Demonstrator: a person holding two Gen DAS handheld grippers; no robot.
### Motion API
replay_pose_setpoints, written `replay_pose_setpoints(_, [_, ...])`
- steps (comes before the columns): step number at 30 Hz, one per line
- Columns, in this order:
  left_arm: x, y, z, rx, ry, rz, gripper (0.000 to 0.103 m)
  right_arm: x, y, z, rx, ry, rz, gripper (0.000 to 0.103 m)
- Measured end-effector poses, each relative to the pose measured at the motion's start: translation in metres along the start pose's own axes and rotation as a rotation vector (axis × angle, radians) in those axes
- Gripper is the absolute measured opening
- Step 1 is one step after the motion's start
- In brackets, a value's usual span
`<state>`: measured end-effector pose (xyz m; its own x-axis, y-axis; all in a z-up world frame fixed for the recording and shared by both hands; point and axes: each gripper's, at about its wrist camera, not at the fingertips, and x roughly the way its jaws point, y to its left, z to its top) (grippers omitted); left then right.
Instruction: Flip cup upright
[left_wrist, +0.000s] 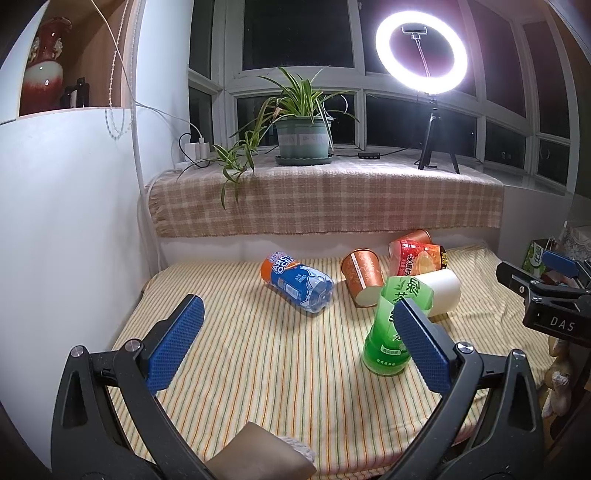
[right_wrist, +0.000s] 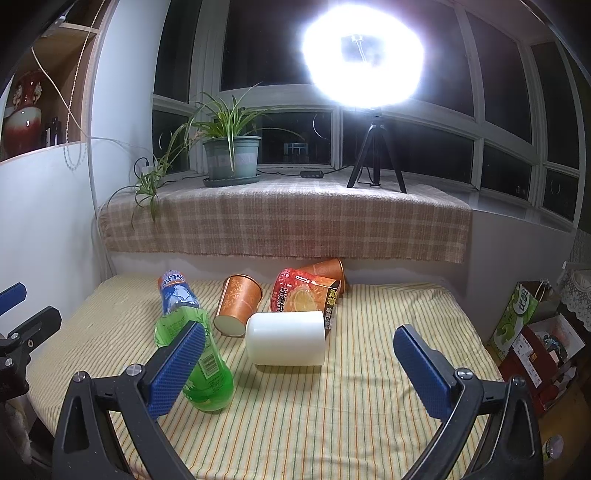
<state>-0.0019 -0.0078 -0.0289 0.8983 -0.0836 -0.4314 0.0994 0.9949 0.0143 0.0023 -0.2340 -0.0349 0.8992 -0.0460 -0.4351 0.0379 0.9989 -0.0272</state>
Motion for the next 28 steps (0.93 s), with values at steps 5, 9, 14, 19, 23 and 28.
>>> replay_pose_setpoints(5, [0.0003,0.0011,0.0001,-0.002,0.0,0.003,0.103,0.0007,0.0001,-0.0003,-0.002,-0.001,0.0,0.103])
replay_pose_setpoints(9, [0.0012,0.0033,0.0008,-0.002,0.0,0.003,0.103,0.002,0.0002,-0.0013,-0.001,0.004,0.003,0.103])
replay_pose_setpoints(14, [0.0013,0.0032,0.0008,-0.002,-0.001,0.004,0.103,0.0027,-0.0001,-0.0014,0.0,0.002,0.001,0.103])
replay_pose_setpoints(19, [0.0019,0.0054,0.0009,-0.002,0.0,0.004,0.103,0.0045,-0.0004,-0.0023,0.0,0.004,0.001,0.103])
replay_pose_setpoints(23, [0.0017,0.005,0.0012,-0.002,-0.001,0.004,0.103,0.0045,-0.0003,-0.0023,0.001,0.003,0.001,0.103])
replay_pose_setpoints(28, [0.0031,0.0102,0.0001,0.001,-0.011,0.034,0.103,0.0075,-0.0011,-0.0041,0.002,0.011,0.003,0.103])
